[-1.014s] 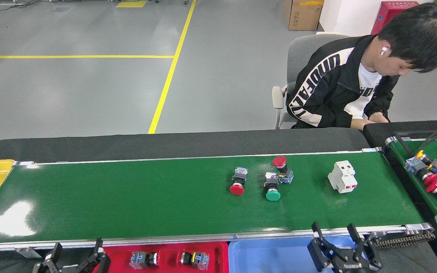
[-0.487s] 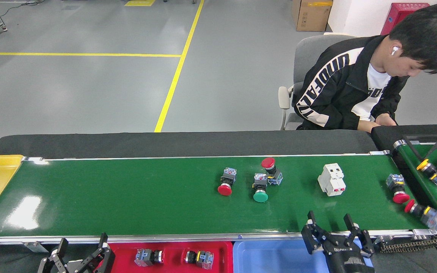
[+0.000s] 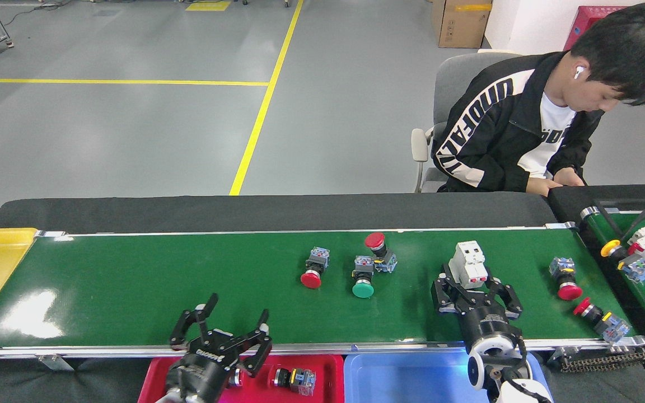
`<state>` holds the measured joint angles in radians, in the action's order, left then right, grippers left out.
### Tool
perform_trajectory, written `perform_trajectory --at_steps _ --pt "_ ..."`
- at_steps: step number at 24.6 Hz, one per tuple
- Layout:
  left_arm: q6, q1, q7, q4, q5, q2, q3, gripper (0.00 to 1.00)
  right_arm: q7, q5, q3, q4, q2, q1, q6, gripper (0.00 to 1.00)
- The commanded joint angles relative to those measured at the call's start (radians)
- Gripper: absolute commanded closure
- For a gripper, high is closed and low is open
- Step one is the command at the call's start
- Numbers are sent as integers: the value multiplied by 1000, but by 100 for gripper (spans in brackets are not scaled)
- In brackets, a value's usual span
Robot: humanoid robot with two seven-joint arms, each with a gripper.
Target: Pick switch part from conveyor to tray
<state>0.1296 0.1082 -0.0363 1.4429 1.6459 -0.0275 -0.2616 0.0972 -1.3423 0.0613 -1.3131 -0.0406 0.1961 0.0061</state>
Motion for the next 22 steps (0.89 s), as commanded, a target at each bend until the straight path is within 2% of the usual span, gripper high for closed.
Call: perform_trajectory --at_steps 1,4,6,8,10,13,14,15,16,17,18,19,22 --pt "-2 41 4 -39 20 11 -11 0 -10 5 2 -17 8 17 -21 91" --pt "-7 97 4 -121 63 43 -11 0 -5 40 2 -97 10 -7 -92 91" --pt "-8 120 4 -153 64 51 -8 0 -1 75 0 -181 30 -73 -173 90" --pt "-16 159 4 -205 64 52 -7 0 -1 157 -8 -279 94 -159 -325 89" --pt "-22 203 7 -269 63 55 -2 0 -1 241 -8 -333 168 -236 -504 86" --pt "-38 272 9 -366 57 63 19 0 2 305 -17 -364 257 -313 -745 83" --pt "-39 295 9 -404 57 64 41 1 6 307 -20 -367 268 -328 -790 78" --pt "-38 320 9 -441 55 64 64 4 13 305 -18 -367 268 -342 -792 62" --pt "-33 346 9 -481 54 64 85 12 39 301 -17 -367 261 -349 -787 24" --pt "-25 360 12 -504 51 63 99 18 68 298 -17 -365 249 -354 -776 17" --pt "-13 370 15 -522 43 55 113 35 101 298 -18 -367 232 -359 -767 12" --pt "12 377 15 -535 28 49 125 54 119 299 -26 -365 220 -359 -761 3" --pt "96 375 15 -530 -11 28 159 91 119 301 -77 -364 212 -360 -759 3"
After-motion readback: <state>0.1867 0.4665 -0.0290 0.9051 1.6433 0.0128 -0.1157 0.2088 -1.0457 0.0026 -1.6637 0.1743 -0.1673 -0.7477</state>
